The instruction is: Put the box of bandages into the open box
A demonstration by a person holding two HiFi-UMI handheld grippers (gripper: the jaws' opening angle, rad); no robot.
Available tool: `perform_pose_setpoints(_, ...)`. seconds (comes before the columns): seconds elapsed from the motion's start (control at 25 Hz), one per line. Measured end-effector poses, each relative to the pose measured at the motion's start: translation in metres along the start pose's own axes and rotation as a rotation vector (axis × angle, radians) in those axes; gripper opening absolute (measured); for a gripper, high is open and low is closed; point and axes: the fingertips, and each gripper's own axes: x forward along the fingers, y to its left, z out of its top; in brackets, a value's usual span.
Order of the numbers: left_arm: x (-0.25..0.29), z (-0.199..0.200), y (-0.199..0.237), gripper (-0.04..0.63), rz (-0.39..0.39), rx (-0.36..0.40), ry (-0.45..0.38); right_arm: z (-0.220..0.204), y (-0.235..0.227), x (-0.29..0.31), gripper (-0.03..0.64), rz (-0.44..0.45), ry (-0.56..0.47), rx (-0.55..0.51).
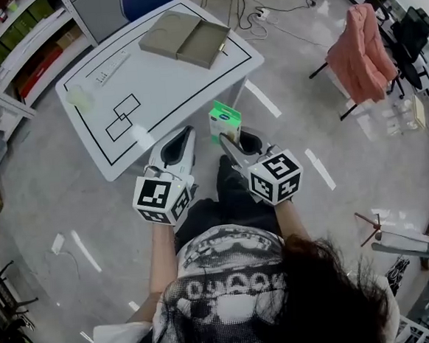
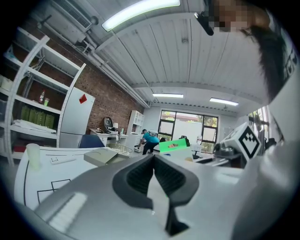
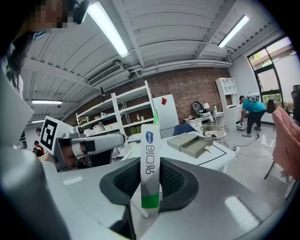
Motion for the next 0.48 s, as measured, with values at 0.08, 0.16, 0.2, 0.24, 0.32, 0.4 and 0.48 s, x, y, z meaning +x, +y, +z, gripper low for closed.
perform_pose_setpoints(0.08,0.003,-0.002,0.007,0.0,0.011,-0.006,0.005,-0.001,-0.003,0.007,0.092,0.011,0.008,0.003)
perform_pose_setpoints(0.16,0.008,-0.003,0.013,0.0,0.026,-0.009,0.01,-0.001,-0.006,0.015,0.092,0.028,0.015,0.004)
perform_pose_setpoints(0.2,0.012,-0.004,0.016,0.0,0.033,-0.009,0.014,0.0,-0.009,0.02,0.092,0.037,0.018,0.005)
perform_pose_setpoints(0.24,0.016,-0.004,0.02,0.0,0.04,-0.009,0.019,0.0,-0.012,0.025,0.092,0.045,0.021,0.006)
perform_pose_setpoints(0.32,0.028,-0.005,0.025,0.0,0.049,-0.006,0.027,0.001,-0.023,0.034,0.092,0.055,0.027,0.009)
perform_pose_setpoints(0.4,0.044,-0.004,0.029,0.0,0.055,-0.003,0.033,0.005,-0.037,0.042,0.092,0.061,0.03,0.011)
perform_pose_setpoints(0.48,0.064,-0.001,0.032,0.0,0.06,-0.002,0.037,0.01,-0.054,0.047,0.092,0.067,0.033,0.013)
